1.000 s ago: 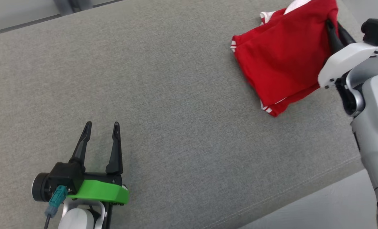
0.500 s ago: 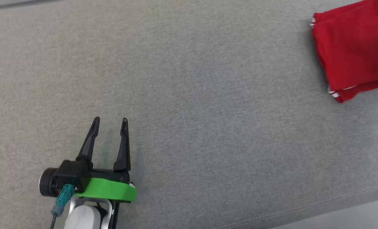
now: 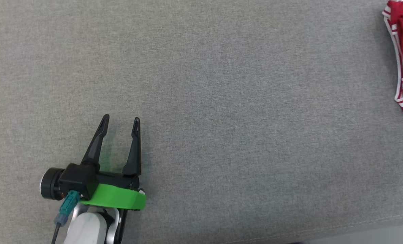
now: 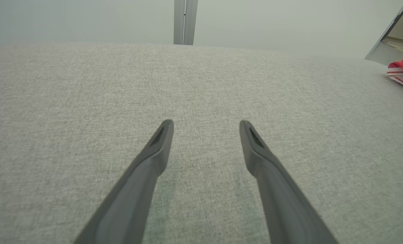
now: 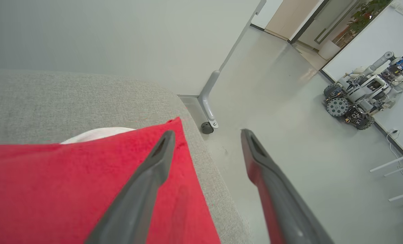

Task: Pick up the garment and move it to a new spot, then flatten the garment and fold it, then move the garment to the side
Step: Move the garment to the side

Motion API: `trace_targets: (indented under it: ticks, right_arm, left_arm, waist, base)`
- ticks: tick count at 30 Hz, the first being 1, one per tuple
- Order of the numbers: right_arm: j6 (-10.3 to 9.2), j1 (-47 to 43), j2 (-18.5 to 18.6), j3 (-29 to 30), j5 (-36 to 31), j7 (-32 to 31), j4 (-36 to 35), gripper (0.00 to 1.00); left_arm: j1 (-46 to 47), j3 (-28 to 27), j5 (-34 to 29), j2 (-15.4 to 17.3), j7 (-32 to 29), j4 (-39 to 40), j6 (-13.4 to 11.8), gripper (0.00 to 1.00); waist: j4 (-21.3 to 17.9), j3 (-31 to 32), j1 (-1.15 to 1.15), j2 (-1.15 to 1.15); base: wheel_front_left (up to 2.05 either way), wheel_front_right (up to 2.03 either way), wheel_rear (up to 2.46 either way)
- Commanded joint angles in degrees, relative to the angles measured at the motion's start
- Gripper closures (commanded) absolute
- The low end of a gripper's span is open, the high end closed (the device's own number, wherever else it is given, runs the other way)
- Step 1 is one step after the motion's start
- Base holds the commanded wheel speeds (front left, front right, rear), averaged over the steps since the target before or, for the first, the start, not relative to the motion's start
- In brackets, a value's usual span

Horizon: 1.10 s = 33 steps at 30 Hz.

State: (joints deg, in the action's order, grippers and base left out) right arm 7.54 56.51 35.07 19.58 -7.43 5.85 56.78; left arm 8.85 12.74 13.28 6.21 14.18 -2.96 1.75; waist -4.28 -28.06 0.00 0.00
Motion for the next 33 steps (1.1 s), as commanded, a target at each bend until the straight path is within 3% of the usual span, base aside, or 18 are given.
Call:
trace_targets:
  ticks: [1, 7, 14, 25, 33]
  right_arm:
    - [-0.10, 0.0, -0.6, 1.8, -2.3, 0.9, 0.1, 0.00]
    - [-0.11, 0.2, -5.0, 6.2, -7.4, 3.7, 0.4, 0.00]
    - [-0.11, 2.1, -10.1, 3.3, -7.4, 7.2, 0.9, 0.00]
    - [-0.11, 0.1, -17.9, -12.2, 3.4, 9.3, -2.8, 0.00]
    - [-0.10, -10.0, -23.6, -22.3, 13.7, 9.3, -13.2, 0.00]
  left_arm:
    - [1.0, -0.1, -0.6, 0.5, -0.2, 0.3, -0.4, 0.00]
    - [0.6, -0.2, -0.4, 1.0, -0.4, 0.6, -0.8, 0.00]
    - [0.7, -1.1, 0.8, 1.4, -0.3, 0.6, -1.1, 0.00]
    - [0.3, -4.9, 4.0, 0.8, 0.6, -1.8, -2.8, 0.00]
    - [-1.4, -8.6, 7.0, -0.3, 0.9, -5.8, -4.5, 0.00]
  waist:
    - [0.9, -1.0, 0.00, 0.00]
    - [0.0, -0.1, 0.00, 0.00]
    - [-1.1, 3.2, 0.00, 0.00]
    - [-1.3, 12.9, 0.00, 0.00]
    - [-1.0, 19.8, 0.00, 0.00]
  base:
    - [0.00, 0.00, 0.00]
    - [0.00, 0.00, 0.00]
    - [0.00, 0.00, 0.00]
    - [0.00, 0.00, 0.00]
    - [0.00, 0.00, 0.00]
